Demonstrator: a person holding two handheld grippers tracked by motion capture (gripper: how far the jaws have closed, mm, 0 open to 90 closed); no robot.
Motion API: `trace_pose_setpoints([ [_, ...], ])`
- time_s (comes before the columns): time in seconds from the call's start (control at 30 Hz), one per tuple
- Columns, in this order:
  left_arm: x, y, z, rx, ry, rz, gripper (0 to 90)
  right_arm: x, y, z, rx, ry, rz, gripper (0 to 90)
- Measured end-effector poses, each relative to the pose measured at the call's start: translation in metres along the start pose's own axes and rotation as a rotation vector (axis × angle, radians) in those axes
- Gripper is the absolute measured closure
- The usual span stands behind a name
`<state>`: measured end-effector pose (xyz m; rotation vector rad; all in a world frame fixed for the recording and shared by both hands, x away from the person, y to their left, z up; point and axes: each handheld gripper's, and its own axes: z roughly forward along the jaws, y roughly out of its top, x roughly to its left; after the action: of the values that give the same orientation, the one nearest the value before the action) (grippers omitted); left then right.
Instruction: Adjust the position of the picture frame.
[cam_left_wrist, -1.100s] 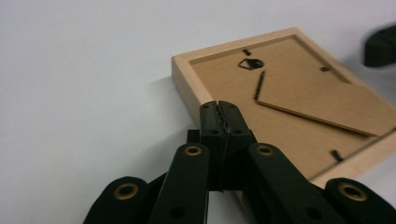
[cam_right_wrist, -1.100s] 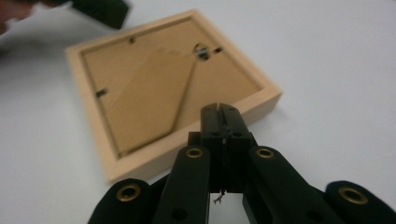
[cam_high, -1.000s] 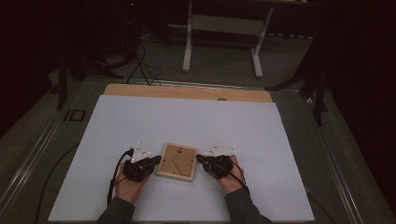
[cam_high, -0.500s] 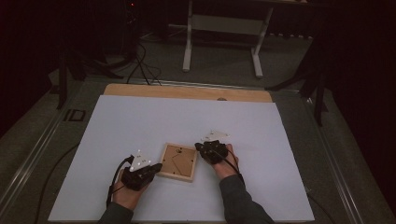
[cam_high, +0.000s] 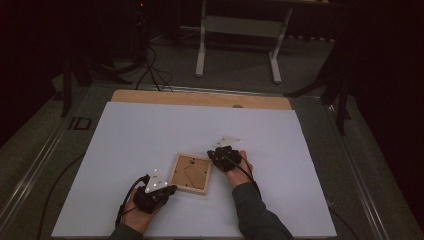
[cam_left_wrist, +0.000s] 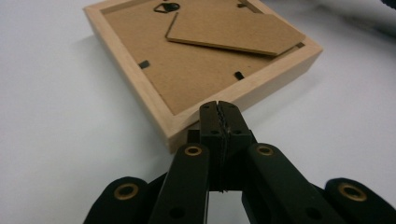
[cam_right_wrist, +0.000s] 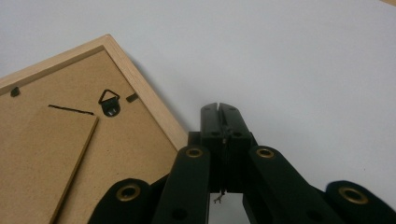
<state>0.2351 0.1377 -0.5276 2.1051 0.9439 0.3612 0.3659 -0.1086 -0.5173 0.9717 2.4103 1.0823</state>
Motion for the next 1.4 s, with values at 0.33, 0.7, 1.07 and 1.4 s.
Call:
trace_pose_setpoints([
  [0.33,0.003,0.002,0.001,0.001,0.013,0.007,89.5,-0.001,0.001,-0.001,0.016,-0.002,-0.005,89.7],
  [0.7,0.009,0.006,0.006,-0.010,0.054,-0.033,89.5,-0.004,-0.003,-0.008,0.022,-0.008,0.006,89.8],
  [1.07,0.012,0.009,0.012,-0.017,0.098,-0.045,89.4,-0.006,-0.010,-0.016,0.020,-0.009,0.014,89.8],
  [1.4,0.006,0.005,0.016,0.022,0.082,-0.040,89.2,-0.004,-0.014,-0.020,0.020,0.006,0.009,89.8],
])
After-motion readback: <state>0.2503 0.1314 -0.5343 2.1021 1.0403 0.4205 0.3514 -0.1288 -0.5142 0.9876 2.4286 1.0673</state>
